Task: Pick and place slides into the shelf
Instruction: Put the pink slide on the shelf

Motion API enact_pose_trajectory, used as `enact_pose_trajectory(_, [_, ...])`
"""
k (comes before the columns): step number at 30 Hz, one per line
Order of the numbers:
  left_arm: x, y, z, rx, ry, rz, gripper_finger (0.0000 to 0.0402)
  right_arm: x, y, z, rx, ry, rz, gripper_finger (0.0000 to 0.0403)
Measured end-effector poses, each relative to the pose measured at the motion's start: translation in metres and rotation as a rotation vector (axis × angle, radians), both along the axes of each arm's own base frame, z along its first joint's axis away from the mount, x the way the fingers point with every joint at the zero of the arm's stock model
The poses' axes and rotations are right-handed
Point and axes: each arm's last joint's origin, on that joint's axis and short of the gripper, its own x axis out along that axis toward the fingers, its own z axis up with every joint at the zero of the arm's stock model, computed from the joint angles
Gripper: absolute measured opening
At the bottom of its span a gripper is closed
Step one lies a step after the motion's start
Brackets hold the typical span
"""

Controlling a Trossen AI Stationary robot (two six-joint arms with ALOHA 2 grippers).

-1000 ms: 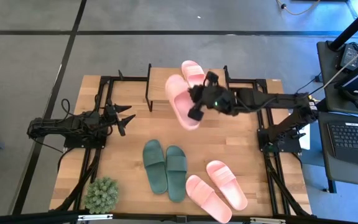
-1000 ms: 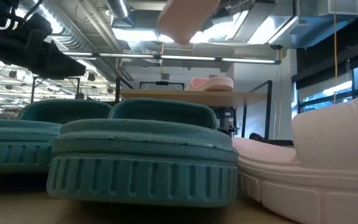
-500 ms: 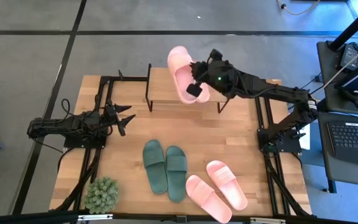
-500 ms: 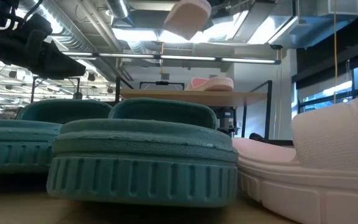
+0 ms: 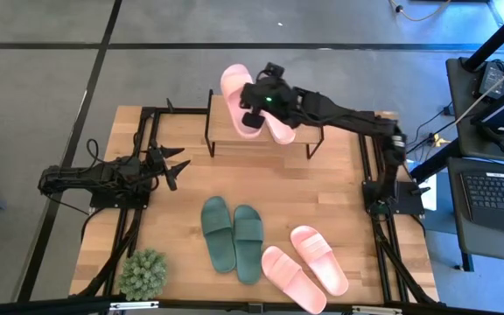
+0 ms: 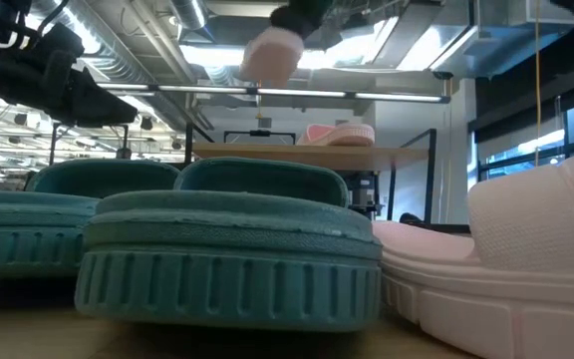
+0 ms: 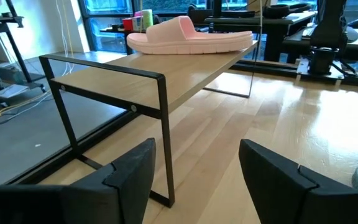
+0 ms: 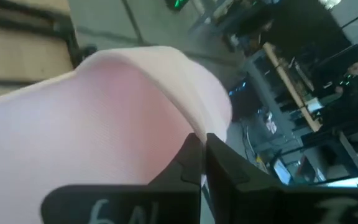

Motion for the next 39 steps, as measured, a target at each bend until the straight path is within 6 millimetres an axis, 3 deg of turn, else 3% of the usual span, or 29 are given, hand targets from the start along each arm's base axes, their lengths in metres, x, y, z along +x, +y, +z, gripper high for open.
enact_pose_trajectory(6, [0.0,0.0,0.0,0.0,0.001,0.0,0.0224,0.02,-0.018,-0.024,0.061,0.115,-0.044,0.0008])
enact_pose_trajectory(12, [0.0,0.0,0.0,0.0,0.002,0.0,0.0224,0.025,-0.033,-0.05,0.103,0.206,-0.076,0.0008])
enact_pose_trajectory(27, [0.0,0.0,0.0,0.0,0.002,0.0,0.0225,0.028,-0.049,-0.08,0.214,0.267,-0.101,0.0008])
enact_pose_trajectory(39, [0.0,0.0,0.0,0.0,0.003,0.0,0.0224,0.025,-0.052,-0.083,0.243,0.285,-0.129,0.0008])
